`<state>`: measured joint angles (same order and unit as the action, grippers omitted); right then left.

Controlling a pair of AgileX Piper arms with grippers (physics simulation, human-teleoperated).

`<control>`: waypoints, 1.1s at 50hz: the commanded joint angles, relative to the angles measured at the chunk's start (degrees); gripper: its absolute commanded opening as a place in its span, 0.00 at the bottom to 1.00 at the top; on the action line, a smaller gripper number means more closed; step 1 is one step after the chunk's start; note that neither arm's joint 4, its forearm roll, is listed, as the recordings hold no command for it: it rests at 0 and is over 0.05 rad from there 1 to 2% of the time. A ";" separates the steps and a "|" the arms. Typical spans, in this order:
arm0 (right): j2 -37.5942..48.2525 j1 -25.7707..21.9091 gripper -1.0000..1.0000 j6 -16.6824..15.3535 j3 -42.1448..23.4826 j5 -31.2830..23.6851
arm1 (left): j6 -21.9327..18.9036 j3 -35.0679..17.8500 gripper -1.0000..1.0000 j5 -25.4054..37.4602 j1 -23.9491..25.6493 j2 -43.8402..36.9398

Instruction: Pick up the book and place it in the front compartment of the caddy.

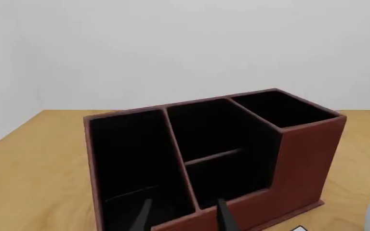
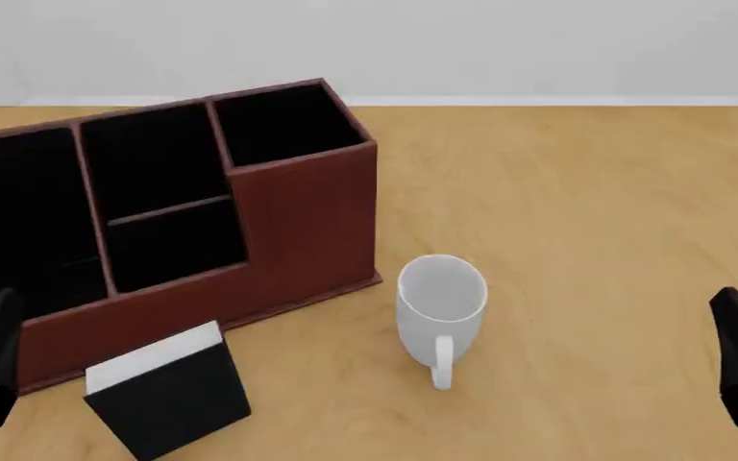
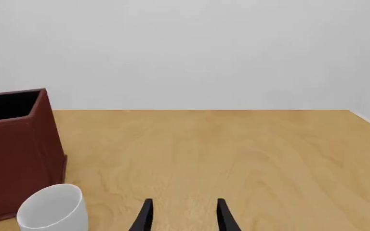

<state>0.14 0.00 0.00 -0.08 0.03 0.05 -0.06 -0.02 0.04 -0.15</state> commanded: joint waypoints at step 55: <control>0.11 0.21 1.00 0.00 -0.25 -0.18 | -10.20 -45.90 1.00 22.93 24.34 -36.60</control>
<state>0.18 0.19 0.01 -0.31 -0.21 -9.88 -35.77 13.95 19.22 -30.46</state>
